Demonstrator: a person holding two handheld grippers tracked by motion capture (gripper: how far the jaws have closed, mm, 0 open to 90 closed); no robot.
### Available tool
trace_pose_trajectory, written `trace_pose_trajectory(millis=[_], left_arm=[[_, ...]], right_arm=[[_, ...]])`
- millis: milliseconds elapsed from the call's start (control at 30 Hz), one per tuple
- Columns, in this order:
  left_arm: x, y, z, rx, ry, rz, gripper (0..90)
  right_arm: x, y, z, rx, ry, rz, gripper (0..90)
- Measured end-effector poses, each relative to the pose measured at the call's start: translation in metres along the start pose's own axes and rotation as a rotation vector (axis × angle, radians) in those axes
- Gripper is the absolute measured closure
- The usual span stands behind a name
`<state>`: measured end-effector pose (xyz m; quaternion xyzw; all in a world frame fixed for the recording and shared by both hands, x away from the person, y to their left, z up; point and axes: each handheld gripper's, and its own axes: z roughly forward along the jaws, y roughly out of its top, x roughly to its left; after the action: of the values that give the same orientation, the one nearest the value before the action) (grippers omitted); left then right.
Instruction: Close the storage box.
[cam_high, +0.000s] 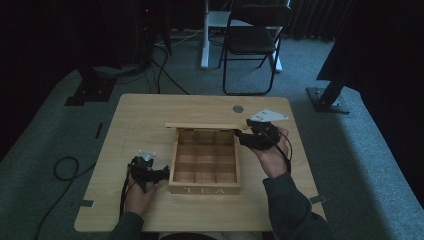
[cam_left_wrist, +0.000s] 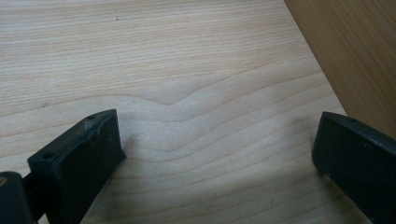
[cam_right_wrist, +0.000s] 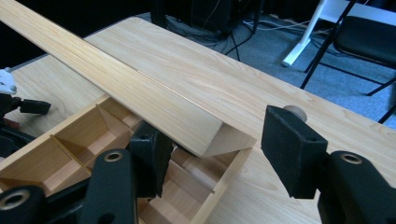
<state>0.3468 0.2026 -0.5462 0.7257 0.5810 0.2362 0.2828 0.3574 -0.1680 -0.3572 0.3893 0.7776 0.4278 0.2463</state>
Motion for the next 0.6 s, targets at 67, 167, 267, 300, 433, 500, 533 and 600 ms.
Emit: trace_pose_trajectory(millis=[67,167,267,300,433,500,533,600], left_arm=[[0.000,0.000,0.000,-0.001,0.000,-0.002,1.6],[0.000,0.000,0.000,-0.001,0.000,-0.002,1.6],[0.000,0.000,0.000,-0.002,0.001,0.000,1.6],[0.000,0.000,0.000,-0.001,0.001,0.001,1.6],[0.000,0.000,0.000,-0.002,0.001,-0.001,1.6],[0.000,0.000,0.000,-0.002,0.001,0.000,1.6],[0.000,0.000,0.000,-0.002,0.001,-0.001,1.6],[0.000,0.000,0.000,-0.004,0.000,-0.004,1.6]], right_arm=[[0.001,-0.004,0.000,-0.002,0.010,0.016,42.9],[0.003,-0.009,-0.001,0.005,0.015,0.018,42.8],[0.006,-0.013,-0.001,0.011,0.016,0.017,42.9],[0.007,-0.014,-0.001,0.012,0.016,0.020,42.9],[0.010,-0.019,-0.002,0.014,0.019,0.020,43.1],[0.011,-0.022,-0.003,0.015,0.021,0.020,43.2],[0.012,-0.023,-0.003,0.016,0.021,0.018,43.2],[0.014,-0.026,-0.004,0.019,0.016,0.012,43.2]])
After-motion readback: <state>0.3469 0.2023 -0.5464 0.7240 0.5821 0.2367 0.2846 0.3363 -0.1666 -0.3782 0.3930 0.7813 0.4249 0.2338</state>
